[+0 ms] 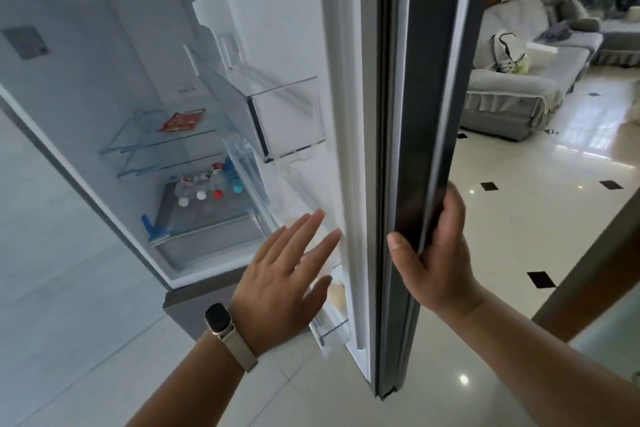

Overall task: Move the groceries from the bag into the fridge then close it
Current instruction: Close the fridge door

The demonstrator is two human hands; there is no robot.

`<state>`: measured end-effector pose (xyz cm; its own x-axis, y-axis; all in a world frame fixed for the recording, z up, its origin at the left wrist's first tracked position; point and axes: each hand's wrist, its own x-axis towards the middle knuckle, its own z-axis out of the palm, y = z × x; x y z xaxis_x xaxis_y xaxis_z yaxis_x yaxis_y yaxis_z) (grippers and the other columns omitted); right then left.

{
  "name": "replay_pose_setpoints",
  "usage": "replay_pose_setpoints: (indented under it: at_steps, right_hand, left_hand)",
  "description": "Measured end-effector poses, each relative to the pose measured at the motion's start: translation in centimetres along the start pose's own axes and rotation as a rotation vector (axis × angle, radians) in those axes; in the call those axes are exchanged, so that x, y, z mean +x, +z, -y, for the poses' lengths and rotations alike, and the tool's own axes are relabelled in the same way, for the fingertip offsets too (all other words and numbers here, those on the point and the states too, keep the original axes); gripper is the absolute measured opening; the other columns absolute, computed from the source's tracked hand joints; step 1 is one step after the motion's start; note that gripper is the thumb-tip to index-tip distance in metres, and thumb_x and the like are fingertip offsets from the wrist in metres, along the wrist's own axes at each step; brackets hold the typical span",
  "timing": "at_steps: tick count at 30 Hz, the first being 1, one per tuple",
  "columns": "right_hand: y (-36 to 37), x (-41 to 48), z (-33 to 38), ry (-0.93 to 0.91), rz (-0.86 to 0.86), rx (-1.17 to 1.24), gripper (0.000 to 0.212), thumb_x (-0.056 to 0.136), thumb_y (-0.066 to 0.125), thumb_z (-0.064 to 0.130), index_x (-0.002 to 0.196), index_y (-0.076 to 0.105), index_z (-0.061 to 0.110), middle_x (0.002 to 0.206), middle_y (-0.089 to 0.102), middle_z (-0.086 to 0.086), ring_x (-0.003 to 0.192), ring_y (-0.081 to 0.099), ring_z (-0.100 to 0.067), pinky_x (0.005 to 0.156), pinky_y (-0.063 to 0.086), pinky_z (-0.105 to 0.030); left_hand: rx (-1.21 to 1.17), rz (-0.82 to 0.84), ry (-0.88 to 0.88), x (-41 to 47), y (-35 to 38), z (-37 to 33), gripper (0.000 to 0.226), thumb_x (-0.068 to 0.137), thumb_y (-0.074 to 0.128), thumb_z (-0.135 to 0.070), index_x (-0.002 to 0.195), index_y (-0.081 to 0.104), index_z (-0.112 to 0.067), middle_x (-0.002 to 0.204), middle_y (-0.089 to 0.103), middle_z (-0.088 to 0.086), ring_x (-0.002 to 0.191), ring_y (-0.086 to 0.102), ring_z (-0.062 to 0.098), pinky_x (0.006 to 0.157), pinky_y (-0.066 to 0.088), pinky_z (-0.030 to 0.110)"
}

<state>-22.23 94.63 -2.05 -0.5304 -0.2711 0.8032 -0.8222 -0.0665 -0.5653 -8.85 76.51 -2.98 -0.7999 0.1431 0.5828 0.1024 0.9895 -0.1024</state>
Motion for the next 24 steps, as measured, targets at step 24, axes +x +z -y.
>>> replay_pose_setpoints:
  at_steps: [24]
  right_hand:
    - [17.6, -4.1, 9.8, -0.175, 0.415, 0.095, 0.061, 0.094, 0.053, 0.035, 0.135, 0.043, -0.01, 0.14, 0.042, -0.021, 0.135, 0.041, -0.027, 0.101, 0.048, -0.048]
  left_hand:
    - [-0.034, -0.361, -0.438, -15.1, -5.1, 4.3, 0.076, 0.081, 0.071, -0.032, 0.144, 0.033, -0.015, 0.157, 0.02, 0.017, 0.145, 0.026, 0.037, 0.113, 0.036, 0.049]
